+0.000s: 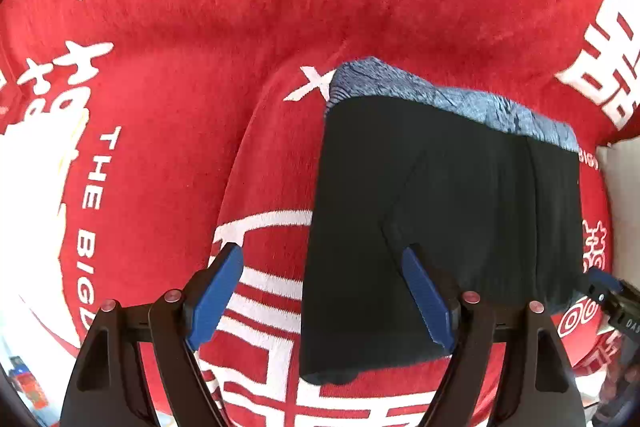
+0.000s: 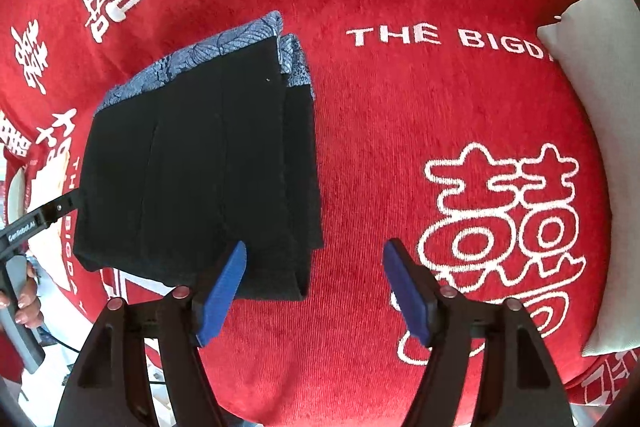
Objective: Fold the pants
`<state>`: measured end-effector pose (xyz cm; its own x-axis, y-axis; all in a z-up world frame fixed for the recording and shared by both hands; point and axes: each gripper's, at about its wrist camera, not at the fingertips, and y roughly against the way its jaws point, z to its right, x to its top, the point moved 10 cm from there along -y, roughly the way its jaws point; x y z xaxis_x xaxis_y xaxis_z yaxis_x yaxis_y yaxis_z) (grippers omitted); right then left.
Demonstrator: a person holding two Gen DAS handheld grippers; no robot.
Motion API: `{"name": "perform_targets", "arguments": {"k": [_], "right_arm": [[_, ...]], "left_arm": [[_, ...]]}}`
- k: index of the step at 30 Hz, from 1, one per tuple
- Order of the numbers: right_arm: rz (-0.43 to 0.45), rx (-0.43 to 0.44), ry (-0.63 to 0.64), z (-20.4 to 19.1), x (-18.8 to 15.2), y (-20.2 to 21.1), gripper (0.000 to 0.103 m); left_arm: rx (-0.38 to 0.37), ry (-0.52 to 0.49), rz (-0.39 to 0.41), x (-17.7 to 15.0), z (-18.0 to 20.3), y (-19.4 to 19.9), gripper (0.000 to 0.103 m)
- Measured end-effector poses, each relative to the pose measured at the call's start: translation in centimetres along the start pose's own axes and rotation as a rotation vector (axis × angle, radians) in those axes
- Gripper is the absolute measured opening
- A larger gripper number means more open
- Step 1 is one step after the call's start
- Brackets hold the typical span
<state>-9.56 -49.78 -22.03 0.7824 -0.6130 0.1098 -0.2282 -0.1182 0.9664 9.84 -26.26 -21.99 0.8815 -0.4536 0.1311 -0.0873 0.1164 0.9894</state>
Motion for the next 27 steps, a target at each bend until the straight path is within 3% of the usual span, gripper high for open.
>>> {"name": "perform_targets", "arguments": {"k": [7, 17, 20, 23, 27], "right_arm": [[0.006, 0.115, -0.053, 0.4, 1.5, -0.3, 0.075], [-0.058, 0.252, -0.098, 0.4, 2.8, -2.4, 0.075], [-0.076, 0.337, -0.134, 0.1, 3.4, -3.4, 0.075], [-0.108, 0.425, -0.166, -0.1, 3.7, -4.2, 0.075], [-0.114, 0.487, -0.145, -0.3, 4.1, -4.6, 0.075]], "left_arm": [[-0.050, -0.019, -0.022, 0.9, -0.1, -1.0, 0.082], [-0.282, -0.028, -0.112, 1.7, 1.6, -3.2, 0.082], [-0.336, -0.030, -0.147, 1.9, 2.2, -4.3, 0.082], [-0.386, -0.023, -0.176, 2.1, 2.5, -5.3, 0.094], [-0.424, -0.015, -0.173, 2.4, 2.9, -5.9, 0.094]]}}
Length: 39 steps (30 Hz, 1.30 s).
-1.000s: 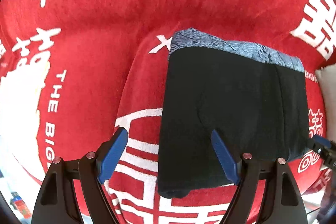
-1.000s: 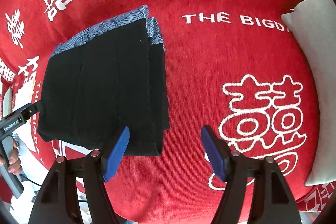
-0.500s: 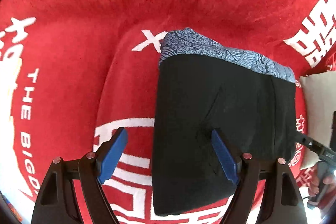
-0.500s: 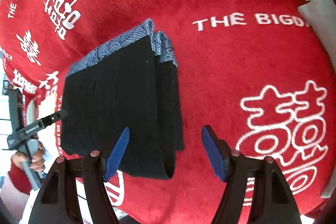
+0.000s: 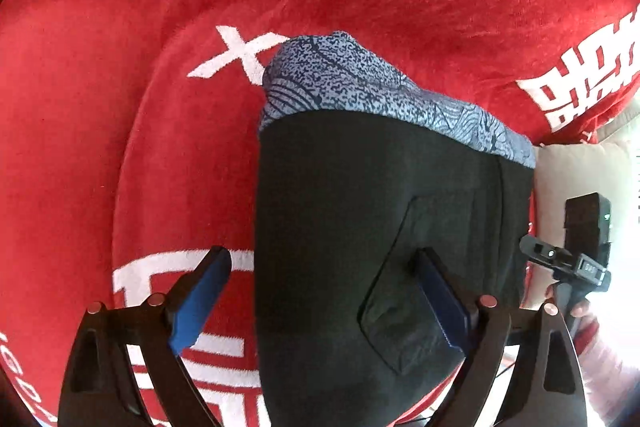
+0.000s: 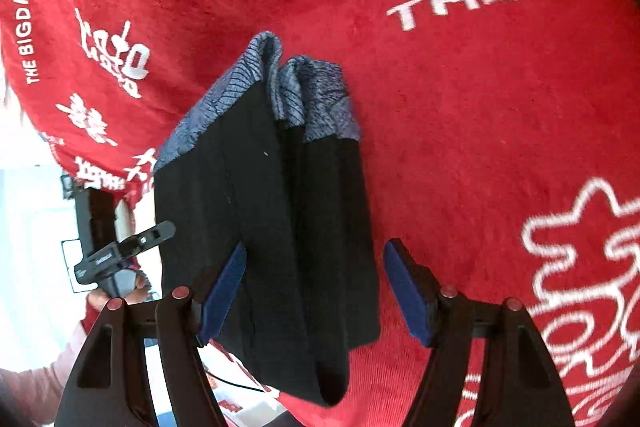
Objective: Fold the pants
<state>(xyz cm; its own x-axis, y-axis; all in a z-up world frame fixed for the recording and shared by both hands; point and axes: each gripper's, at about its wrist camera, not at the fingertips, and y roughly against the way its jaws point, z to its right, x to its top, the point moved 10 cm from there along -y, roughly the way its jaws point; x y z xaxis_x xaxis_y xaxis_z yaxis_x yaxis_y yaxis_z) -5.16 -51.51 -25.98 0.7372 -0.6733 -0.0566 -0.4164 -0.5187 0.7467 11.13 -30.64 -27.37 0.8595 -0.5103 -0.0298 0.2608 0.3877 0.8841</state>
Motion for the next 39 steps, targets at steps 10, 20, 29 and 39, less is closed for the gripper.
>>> {"name": "perform_targets", "arguments": {"k": [10, 20, 29, 39], "right_arm": [[-0.079, 0.137, 0.052, -0.2, 1.2, -0.9, 0.076], [-0.060, 0.112, 0.001, -0.2, 1.1, -0.8, 0.059], [-0.004, 0.155, -0.061, -1.2, 0.9, 0.5, 0.041], [-0.001, 0.183, -0.061, -3.4, -1.2, 2.1, 0.038]], "left_arm": [[-0.051, -0.018, 0.033, 1.1, 1.2, -2.2, 0.098], [0.002, -0.061, 0.132, 1.1, 2.9, -1.3, 0.079], [-0.001, -0.071, 0.189, 0.4, 3.2, 0.9, 0.062], [-0.028, -0.097, 0.178, -2.1, 4.5, 4.4, 0.057]]}}
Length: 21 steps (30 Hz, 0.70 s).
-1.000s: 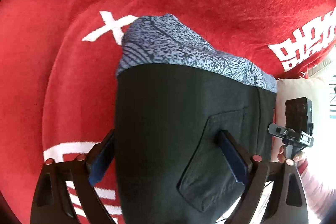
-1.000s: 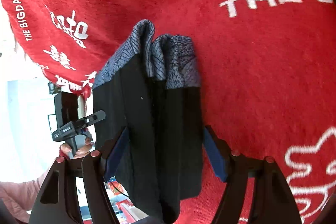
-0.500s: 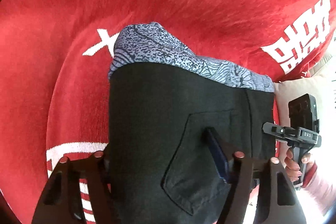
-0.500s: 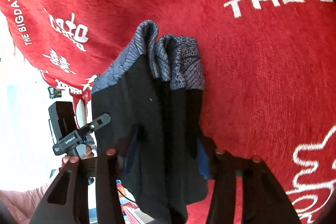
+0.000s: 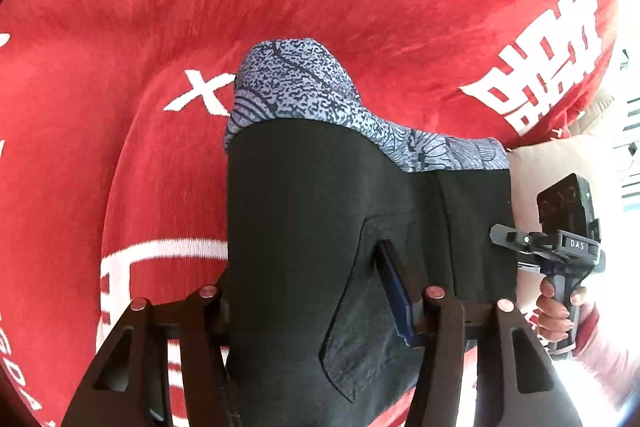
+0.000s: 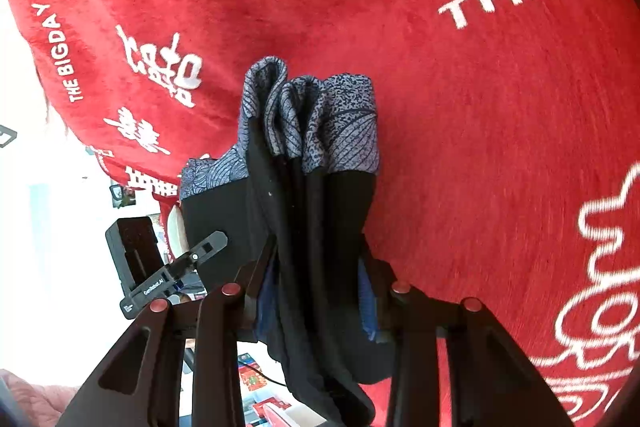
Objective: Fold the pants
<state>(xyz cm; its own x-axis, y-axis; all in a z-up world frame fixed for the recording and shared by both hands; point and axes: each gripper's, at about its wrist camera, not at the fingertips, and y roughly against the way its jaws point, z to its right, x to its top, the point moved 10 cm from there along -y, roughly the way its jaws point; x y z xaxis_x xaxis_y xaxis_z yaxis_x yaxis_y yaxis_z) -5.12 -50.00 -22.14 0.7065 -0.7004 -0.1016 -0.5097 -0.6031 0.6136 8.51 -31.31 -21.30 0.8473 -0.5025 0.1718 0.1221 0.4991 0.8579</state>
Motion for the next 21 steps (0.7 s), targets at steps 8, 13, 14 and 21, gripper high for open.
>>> {"name": "perform_targets", "arguments": {"k": [8, 13, 14, 21], "right_arm": [[-0.001, 0.014, -0.017, -1.3, -5.6, 1.6, 0.038], [0.002, -0.002, -0.044, -0.2, -8.9, 0.7, 0.038], [0.004, -0.009, -0.051, 0.3, -9.3, 0.3, 0.038], [0.037, -0.122, -0.019, 2.5, -10.2, -1.4, 0.044]], "left_arm": [[0.015, -0.014, -0.003, -4.2, 0.9, 3.0, 0.057], [0.036, -0.008, -0.030, -7.2, -0.4, 2.8, 0.057], [0.050, -0.012, -0.034, -7.8, -0.8, 2.4, 0.057], [0.116, 0.025, -0.050, -9.2, -3.6, 0.1, 0.076]]}}
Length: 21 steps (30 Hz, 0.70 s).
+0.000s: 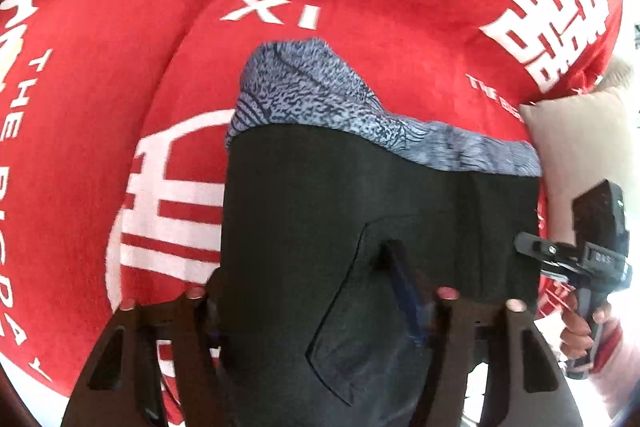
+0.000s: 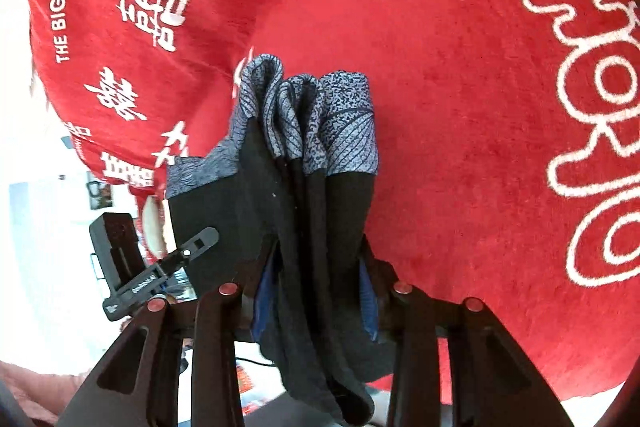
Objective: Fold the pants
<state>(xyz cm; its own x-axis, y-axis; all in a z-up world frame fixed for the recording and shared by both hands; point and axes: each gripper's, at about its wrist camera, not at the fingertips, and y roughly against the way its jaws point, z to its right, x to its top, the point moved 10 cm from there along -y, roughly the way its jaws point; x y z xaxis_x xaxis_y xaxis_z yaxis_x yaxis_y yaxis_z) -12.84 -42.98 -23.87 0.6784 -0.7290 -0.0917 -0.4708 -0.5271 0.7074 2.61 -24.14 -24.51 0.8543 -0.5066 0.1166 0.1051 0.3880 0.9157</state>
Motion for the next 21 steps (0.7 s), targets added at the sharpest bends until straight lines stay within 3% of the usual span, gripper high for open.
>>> {"name": "perform_targets", "arguments": {"k": [4, 6, 11, 16, 21], "right_arm": [[0.034, -0.114, 0.035, 0.4, 0.0, 0.0, 0.055], [0.048, -0.157, 0.046, 0.3, -0.1, 0.1, 0.056], [0.081, -0.392, 0.109, 0.6, -0.4, 1.1, 0.074], [0.148, -0.644, 0.159, -0.2, -0.7, 3.6, 0.077], [0.196, -0.697, 0.132, -2.2, -2.6, 6.5, 0.081]], "left_arm": [[0.049, -0.025, 0.005, 0.3, -0.3, -0.2, 0.085], [0.114, -0.056, 0.010, 0.3, -0.5, -0.2, 0.094], [0.198, -0.097, 0.001, 0.0, -0.4, 0.6, 0.094], [0.300, -0.149, -0.012, -0.9, -0.3, 2.7, 0.094], [0.315, -0.203, -0.018, -2.3, 0.8, 5.7, 0.094]]}}
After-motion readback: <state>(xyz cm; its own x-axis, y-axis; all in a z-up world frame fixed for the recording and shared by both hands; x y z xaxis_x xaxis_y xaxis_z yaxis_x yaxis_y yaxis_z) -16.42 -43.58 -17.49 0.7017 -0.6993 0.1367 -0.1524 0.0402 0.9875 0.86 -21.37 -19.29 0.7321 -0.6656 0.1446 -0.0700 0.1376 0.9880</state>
